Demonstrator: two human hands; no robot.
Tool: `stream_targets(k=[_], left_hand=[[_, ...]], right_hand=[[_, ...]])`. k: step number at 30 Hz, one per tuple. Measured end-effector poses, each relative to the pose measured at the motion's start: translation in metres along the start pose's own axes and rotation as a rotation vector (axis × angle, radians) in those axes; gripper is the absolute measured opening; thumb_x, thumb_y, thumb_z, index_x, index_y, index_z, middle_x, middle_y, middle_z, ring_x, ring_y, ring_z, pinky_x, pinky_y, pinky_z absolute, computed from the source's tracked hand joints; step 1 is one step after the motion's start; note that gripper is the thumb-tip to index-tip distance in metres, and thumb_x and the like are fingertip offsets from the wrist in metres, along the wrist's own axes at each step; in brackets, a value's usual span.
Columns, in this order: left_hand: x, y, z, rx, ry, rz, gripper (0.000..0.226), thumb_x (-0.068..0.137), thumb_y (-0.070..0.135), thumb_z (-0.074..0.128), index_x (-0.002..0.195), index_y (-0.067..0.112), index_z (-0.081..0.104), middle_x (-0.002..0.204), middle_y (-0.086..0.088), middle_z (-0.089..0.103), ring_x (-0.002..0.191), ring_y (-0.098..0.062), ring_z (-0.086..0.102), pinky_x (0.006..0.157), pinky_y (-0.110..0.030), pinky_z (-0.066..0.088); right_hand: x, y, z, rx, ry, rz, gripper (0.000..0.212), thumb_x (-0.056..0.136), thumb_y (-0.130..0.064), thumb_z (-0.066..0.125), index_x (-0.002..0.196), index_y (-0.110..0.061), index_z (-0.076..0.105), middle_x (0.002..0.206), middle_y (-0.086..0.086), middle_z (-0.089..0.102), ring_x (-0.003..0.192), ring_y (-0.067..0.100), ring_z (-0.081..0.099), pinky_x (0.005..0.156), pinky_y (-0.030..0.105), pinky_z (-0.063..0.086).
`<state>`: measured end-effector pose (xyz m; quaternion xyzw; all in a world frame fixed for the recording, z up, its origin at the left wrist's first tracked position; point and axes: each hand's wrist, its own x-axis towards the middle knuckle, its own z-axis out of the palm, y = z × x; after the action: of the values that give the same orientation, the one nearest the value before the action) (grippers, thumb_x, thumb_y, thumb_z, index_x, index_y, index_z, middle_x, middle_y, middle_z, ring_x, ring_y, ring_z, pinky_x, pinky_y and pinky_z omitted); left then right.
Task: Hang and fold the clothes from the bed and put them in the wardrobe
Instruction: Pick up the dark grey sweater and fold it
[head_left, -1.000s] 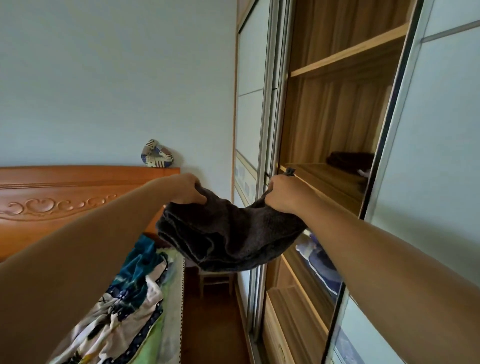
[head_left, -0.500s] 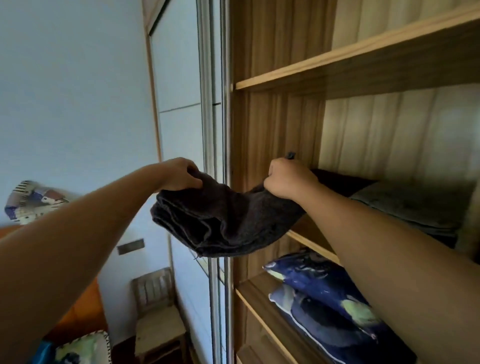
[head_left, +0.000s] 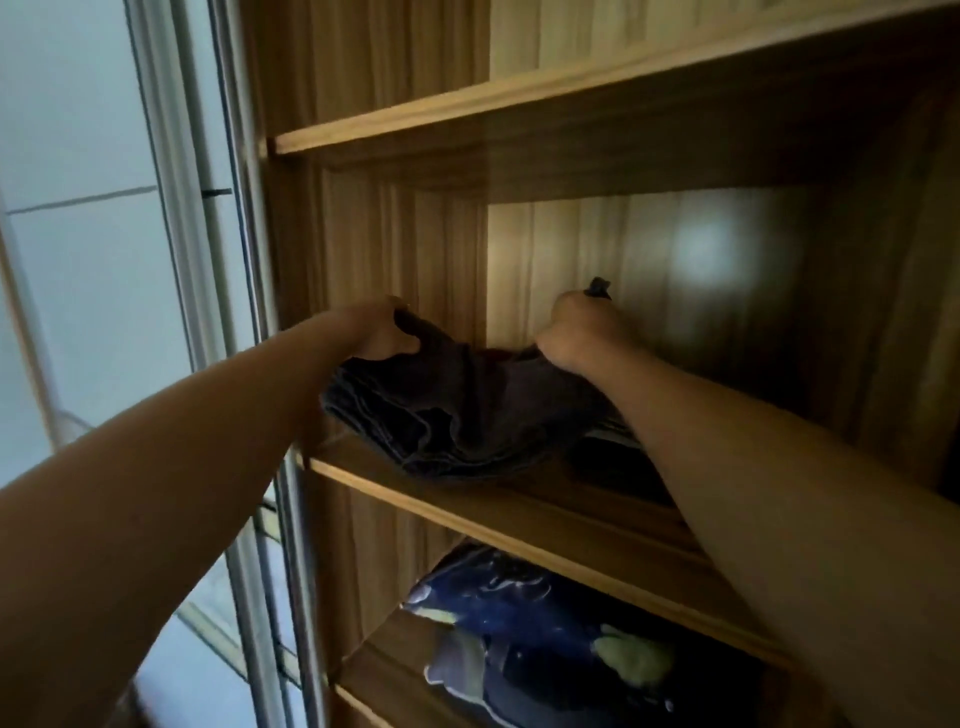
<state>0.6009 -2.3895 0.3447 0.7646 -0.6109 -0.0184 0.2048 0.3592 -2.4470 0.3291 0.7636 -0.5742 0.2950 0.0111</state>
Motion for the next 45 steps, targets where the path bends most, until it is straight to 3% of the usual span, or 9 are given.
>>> stream_targets(k=[5,9,15,20,22,25,30,41,45], left_hand=[[0.101,0.007,0.012,0.025,0.001,0.168,0.062,0.095,0.034,0.062,0.150,0.018,0.040,0.147,-0.010,0.047,0.129,-0.031,0.048,0.108,-0.045,0.042],[0.174,0.025,0.021,0.091,0.025,0.297,0.060,0.097,0.031,0.057,0.151,0.014,0.037,0.146,-0.014,0.047,0.127,-0.033,0.050,0.103,-0.041,0.045],[0.258,0.049,0.046,0.166,0.078,0.347,0.054,0.099,0.020,0.055,0.149,0.009,0.039,0.148,-0.019,0.045,0.131,-0.038,0.048,0.106,-0.043,0.043],[0.275,0.040,0.110,0.345,-0.036,0.046,0.066,0.102,0.016,0.046,0.158,0.007,0.013,0.163,-0.019,0.015,0.146,-0.040,0.026,0.110,-0.051,0.036],[0.276,0.039,0.131,0.427,-0.003,0.104,0.058,0.102,0.015,0.046,0.155,0.006,0.026,0.162,-0.017,0.020,0.145,-0.040,0.028,0.103,-0.051,0.042],[0.285,0.045,0.134,0.418,0.083,0.293,0.042,0.098,0.023,0.050,0.140,0.020,0.051,0.145,-0.010,0.047,0.130,-0.033,0.047,0.097,-0.048,0.045],[0.302,0.038,0.171,0.343,-0.199,0.322,0.067,0.098,0.068,0.017,0.158,0.039,0.013,0.167,-0.006,0.011,0.152,-0.034,0.009,0.120,-0.062,0.004],[0.291,0.025,0.200,0.280,-0.102,0.294,0.065,0.099,0.062,0.001,0.159,0.037,-0.003,0.167,-0.009,-0.004,0.153,-0.030,-0.008,0.120,-0.055,-0.012],[0.267,0.024,0.184,0.314,-0.172,0.287,0.063,0.103,0.057,0.006,0.159,0.030,-0.007,0.167,-0.011,-0.009,0.153,-0.030,-0.010,0.123,-0.052,-0.006]], right_hand=[[0.057,0.017,0.008,0.002,0.042,0.173,0.017,0.094,-0.022,0.050,0.100,-0.012,0.062,0.096,0.011,0.060,0.085,0.029,0.060,0.074,0.035,0.053],[0.098,0.039,0.017,0.046,0.104,0.226,0.019,0.095,-0.018,0.050,0.103,-0.010,0.065,0.099,0.012,0.063,0.078,0.023,0.057,0.066,0.031,0.046],[0.144,0.077,0.032,0.126,0.212,0.359,0.026,0.092,-0.010,0.050,0.115,-0.009,0.064,0.117,0.018,0.063,0.092,0.029,0.059,0.084,0.035,0.052],[0.135,0.117,0.093,-0.093,-0.202,0.474,0.047,0.096,-0.027,0.054,0.142,-0.015,0.051,0.146,0.023,0.047,0.128,0.036,0.051,0.107,0.044,0.045],[0.133,0.117,0.104,-0.314,-0.176,0.520,0.052,0.096,-0.036,0.053,0.145,-0.021,0.045,0.154,0.020,0.032,0.140,0.039,0.031,0.112,0.053,0.033],[0.147,0.103,0.101,-0.449,-0.029,0.370,0.055,0.098,-0.042,0.043,0.151,-0.025,0.039,0.158,0.011,0.025,0.144,0.037,0.022,0.115,0.062,0.021],[0.154,0.094,0.130,-0.284,-0.452,0.393,0.089,0.081,-0.093,0.015,0.158,-0.048,0.012,0.170,-0.001,0.003,0.154,0.039,-0.009,0.112,0.076,-0.002],[0.147,0.110,0.156,-0.372,-0.376,0.362,0.087,0.084,-0.088,0.004,0.158,-0.045,-0.002,0.170,0.000,-0.006,0.153,0.038,-0.016,0.112,0.075,-0.007],[0.128,0.101,0.139,-0.380,-0.377,0.284,0.085,0.088,-0.085,0.011,0.160,-0.042,0.002,0.170,0.000,0.004,0.154,0.037,-0.007,0.115,0.073,-0.003]])
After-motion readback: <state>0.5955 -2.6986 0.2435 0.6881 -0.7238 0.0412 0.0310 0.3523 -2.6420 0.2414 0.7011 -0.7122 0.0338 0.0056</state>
